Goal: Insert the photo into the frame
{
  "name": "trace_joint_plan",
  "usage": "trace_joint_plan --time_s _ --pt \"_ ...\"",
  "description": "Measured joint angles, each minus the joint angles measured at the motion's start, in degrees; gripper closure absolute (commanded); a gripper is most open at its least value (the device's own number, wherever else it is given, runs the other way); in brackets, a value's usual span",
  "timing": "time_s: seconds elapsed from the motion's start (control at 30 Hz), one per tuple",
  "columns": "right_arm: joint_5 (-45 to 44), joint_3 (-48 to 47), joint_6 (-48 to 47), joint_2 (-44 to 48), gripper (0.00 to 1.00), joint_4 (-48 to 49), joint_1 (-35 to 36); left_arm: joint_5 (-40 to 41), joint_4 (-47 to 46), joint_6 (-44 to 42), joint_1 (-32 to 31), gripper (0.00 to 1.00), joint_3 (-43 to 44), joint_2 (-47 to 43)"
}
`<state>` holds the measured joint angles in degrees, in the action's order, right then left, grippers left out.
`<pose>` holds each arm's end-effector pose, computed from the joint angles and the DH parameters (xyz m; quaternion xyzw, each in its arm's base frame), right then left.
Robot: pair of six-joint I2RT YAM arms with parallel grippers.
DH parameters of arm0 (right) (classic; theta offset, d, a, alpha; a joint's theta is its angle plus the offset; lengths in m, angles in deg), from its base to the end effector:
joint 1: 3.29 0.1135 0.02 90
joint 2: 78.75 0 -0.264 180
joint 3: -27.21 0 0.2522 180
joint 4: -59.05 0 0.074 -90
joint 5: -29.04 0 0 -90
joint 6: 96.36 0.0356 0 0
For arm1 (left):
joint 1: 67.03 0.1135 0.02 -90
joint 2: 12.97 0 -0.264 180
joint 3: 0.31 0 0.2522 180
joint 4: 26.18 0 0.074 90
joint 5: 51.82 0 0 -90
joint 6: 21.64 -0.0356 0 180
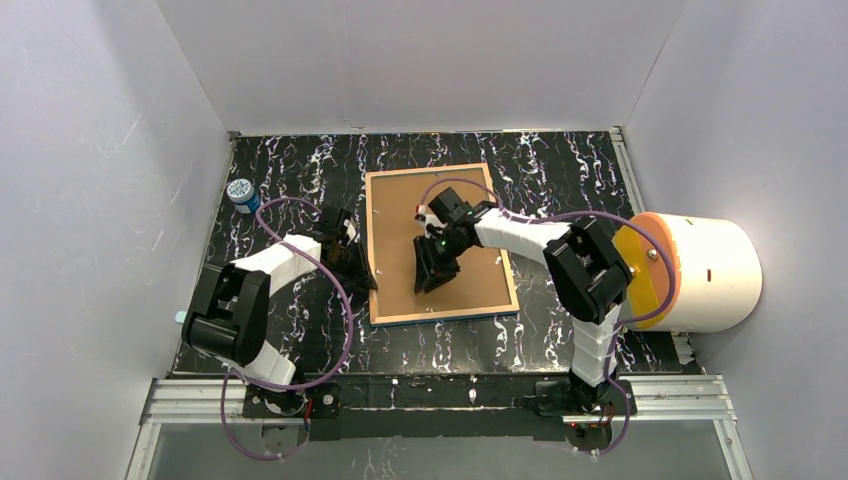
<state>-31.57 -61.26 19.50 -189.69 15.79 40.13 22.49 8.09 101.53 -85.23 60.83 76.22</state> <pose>0.2717 0.2811 0.1679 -0.1971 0.9265 0.3196 0.0263 0.2717 -0.0995 0.1630 -0.0929 0.9579 -0.2221 0.1561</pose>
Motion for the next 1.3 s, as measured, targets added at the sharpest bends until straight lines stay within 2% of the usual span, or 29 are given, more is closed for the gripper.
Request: trace_joint_plan --time_s 0.2,0.4,0.47,0.5,0.6,0.77,0.97,1.17,1.3 --pt "-6.3 -2.0 4.0 6.4 0.40 1.3 -5.5 3.1 2.7 -1.2 0.1 0.52 2.8 0.2" --pt "-15.8 -0.3 5.6 14.6 0.29 1.5 -17.3 4.8 4.0 -1.8 0.1 0.38 5.0 -1.9" --pt "-18.9 0.4 5.7 15.0 0.27 1.3 -21.6 5.0 4.4 -1.8 0.1 0.34 5.0 -3.2" --pt "-20.9 2.2 5.6 14.0 0.24 0.4 -25.9 5.1 4.5 -1.8 0.1 0.29 4.9 -3.7" --pt "-21.0 2.7 5.3 12.1 0.20 -1.1 -26.7 5.0 4.4 -1.5 0.1 0.24 3.7 -5.7" --pt "-18.3 4.5 4.7 7.7 0.20 -2.0 -26.4 4.8 5.6 -1.4 0.1 0.21 1.3 -7.1" --pt "-14.6 7.7 3.8 6.6 0.21 -2.0 -26.6 4.9 5.7 -1.6 0.1 0.20 1.0 -6.5" --pt "-7.7 13.0 4.6 9.1 0.22 0.8 -26.3 5.8 5.2 -3.2 0.2 0.22 4.5 0.9" --pt "-4.8 17.4 6.9 11.7 0.22 3.6 -23.0 6.3 4.9 -4.9 0.5 0.26 9.9 6.4"
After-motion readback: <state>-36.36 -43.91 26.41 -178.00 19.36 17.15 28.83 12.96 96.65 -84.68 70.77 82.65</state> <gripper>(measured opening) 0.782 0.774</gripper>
